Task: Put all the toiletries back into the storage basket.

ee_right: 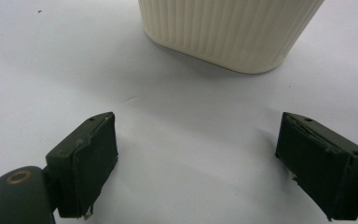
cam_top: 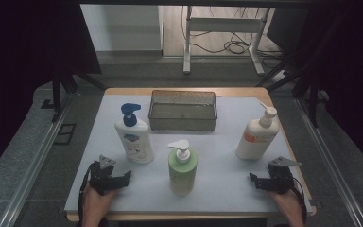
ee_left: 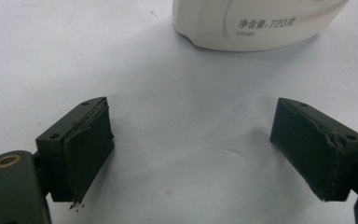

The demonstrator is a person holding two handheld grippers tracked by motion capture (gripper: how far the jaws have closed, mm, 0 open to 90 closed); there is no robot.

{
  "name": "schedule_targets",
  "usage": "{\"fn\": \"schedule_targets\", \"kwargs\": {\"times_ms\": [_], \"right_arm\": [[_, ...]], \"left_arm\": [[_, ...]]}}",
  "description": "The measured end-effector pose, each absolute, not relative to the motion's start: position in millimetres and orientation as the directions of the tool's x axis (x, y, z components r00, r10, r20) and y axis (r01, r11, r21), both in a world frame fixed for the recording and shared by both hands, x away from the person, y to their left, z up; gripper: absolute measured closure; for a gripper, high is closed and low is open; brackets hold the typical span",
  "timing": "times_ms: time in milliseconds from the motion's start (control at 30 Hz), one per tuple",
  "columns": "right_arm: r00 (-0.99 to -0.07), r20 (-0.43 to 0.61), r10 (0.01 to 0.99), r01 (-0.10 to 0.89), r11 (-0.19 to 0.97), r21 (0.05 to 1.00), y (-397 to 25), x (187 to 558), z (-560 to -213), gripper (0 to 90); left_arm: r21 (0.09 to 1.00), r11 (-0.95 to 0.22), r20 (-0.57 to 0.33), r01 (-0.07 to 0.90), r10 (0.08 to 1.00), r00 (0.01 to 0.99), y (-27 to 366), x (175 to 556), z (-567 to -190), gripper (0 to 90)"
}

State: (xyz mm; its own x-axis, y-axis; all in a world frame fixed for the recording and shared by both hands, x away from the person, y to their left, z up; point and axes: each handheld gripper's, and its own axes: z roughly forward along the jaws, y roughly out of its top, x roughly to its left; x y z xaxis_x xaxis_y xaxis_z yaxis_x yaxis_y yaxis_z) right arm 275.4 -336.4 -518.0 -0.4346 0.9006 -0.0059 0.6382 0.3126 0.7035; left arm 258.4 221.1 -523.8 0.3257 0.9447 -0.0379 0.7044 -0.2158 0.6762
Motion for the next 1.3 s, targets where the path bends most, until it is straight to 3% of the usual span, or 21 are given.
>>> {"fn": "schedule_targets", "kwargs": {"times_ms": [567,1167,1300], "right_arm": [[-0.445,0.059,0.894,0.634,0.268,0.725,-342,276,-510,15.8],[-0.368,0.057,0.928,0.673,0.224,0.705,-364,290,-506,59.1],[-0.346,0.064,0.936,0.675,0.201,0.710,-370,292,-506,65.2]], "left_arm": [[0.677,-0.216,-0.038,0.704,0.945,0.326,221,258,-524,12.1],[0.677,-0.214,-0.040,0.704,0.945,0.326,221,259,-524,12.1],[0.677,-0.214,-0.040,0.704,0.945,0.326,221,259,-524,12.1]]}}
